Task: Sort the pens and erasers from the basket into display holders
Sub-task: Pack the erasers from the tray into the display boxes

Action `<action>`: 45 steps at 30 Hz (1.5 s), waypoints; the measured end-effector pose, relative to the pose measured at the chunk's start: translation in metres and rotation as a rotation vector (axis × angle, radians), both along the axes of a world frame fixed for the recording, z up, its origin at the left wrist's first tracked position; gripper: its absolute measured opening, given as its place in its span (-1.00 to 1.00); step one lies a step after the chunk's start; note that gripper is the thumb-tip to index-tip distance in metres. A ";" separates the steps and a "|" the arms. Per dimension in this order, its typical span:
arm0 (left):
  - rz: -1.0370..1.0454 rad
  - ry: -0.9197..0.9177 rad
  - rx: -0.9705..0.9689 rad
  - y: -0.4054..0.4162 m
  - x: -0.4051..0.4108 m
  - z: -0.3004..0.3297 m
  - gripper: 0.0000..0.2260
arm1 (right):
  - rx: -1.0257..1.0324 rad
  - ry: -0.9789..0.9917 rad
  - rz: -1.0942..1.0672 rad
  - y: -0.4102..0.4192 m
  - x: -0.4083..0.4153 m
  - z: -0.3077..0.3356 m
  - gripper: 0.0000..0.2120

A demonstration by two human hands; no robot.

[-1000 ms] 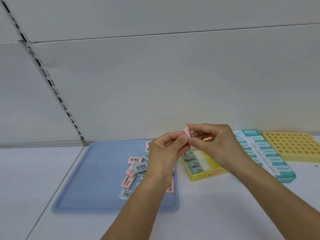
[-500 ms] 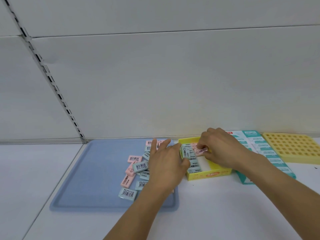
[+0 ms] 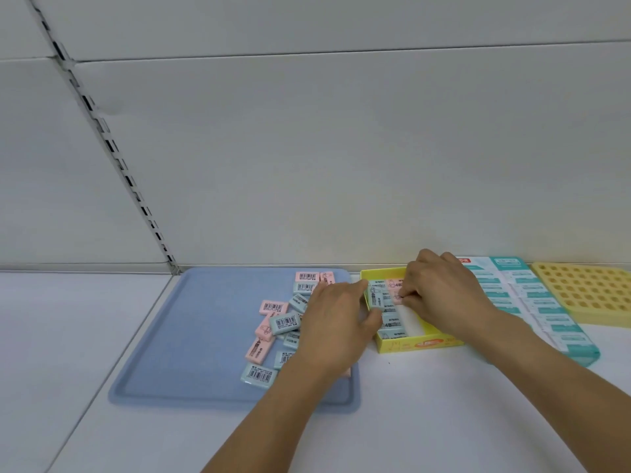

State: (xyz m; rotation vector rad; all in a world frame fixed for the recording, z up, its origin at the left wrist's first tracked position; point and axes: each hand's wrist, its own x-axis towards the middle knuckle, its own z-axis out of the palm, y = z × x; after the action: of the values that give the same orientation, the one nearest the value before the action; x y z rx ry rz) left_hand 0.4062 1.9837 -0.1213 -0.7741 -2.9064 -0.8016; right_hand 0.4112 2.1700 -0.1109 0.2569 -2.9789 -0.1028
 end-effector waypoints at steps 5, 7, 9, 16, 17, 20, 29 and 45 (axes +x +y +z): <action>0.264 0.017 0.104 -0.042 -0.042 0.008 -0.68 | -0.196 0.145 0.031 -0.013 -0.003 0.008 -0.85; 0.313 -0.022 -0.041 -0.053 -0.062 0.005 -0.72 | -0.275 0.158 0.049 -0.033 -0.012 0.017 -0.85; 0.309 -0.052 -0.148 -0.054 -0.073 0.004 -0.75 | -0.237 0.091 0.040 -0.058 -0.028 0.024 -0.81; 0.165 -0.191 -0.168 -0.053 -0.094 0.005 -0.77 | -0.065 -0.158 -0.148 -0.111 -0.067 0.025 -0.71; 0.149 -0.221 -0.141 -0.055 -0.095 0.004 -0.79 | -0.089 -0.176 -0.171 -0.113 -0.069 0.024 -0.72; 0.142 -0.293 0.001 -0.060 -0.094 0.002 -0.86 | -0.191 -0.236 -0.218 -0.116 -0.074 0.020 -0.70; 0.370 -0.572 0.807 -0.070 -0.061 0.021 -0.89 | -0.961 -0.149 -0.064 -0.074 -0.047 0.028 -0.90; 0.143 -0.781 0.870 0.001 -0.009 0.037 -0.89 | -0.092 0.182 0.087 -0.016 0.024 0.050 -0.81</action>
State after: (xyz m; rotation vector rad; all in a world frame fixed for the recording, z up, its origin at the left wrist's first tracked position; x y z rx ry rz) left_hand 0.3968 1.9843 -0.0846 -0.1571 -2.5316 -2.5124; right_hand 0.4352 2.1535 -0.0609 0.3461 -2.7785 0.0198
